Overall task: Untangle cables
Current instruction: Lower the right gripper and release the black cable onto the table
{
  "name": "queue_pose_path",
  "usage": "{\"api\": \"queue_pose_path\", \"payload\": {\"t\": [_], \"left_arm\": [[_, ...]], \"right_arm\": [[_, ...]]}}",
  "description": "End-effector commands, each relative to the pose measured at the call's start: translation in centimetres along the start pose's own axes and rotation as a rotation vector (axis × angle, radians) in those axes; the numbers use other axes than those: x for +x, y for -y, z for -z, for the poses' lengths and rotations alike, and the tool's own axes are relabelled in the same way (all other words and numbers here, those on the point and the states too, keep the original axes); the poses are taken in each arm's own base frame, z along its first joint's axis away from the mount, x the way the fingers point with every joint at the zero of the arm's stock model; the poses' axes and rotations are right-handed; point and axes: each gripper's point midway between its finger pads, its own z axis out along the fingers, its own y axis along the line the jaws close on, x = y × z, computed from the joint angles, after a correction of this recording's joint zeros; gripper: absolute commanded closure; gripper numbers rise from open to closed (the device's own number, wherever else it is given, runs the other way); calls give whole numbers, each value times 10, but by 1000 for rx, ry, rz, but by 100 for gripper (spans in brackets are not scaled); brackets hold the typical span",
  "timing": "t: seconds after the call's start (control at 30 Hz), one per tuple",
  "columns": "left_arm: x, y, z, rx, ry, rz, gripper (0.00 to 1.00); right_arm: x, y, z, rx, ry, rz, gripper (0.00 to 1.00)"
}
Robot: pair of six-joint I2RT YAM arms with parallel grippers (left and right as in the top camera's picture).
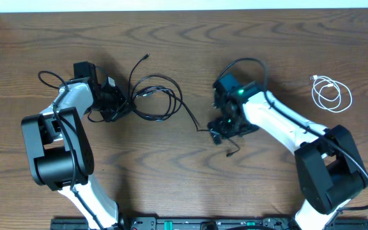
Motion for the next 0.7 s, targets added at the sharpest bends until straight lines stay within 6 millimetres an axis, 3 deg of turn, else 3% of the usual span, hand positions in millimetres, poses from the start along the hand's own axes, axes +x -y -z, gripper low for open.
{"api": "queue_pose_path", "payload": {"t": [0.0,0.2,0.3,0.43,0.53,0.63,0.67], "left_arm": [[1,-2,0,0,-4,-6,92],[1,-2,0,0,-5,-7,92],[1,-2,0,0,-4,-6,92],[1,-1,0,1,-3,-17,92],[0,-1,0,2,-2,-28,92],[2,7,0,50,-13,-77,92],[3,12,0,76,-18,-98,92]], "right_arm": [[-19,45,9,242,79,-49,1],[-63,58,20,326,285,-137,1],[-91,34,23,190,391,-130,1],[-119,-24,33,-126,483,-15,1],[-130,-47,44,-250,533,32,1],[-137,-55,49,-276,576,55,1],[-140,-56,51,-280,590,59,9]]}}
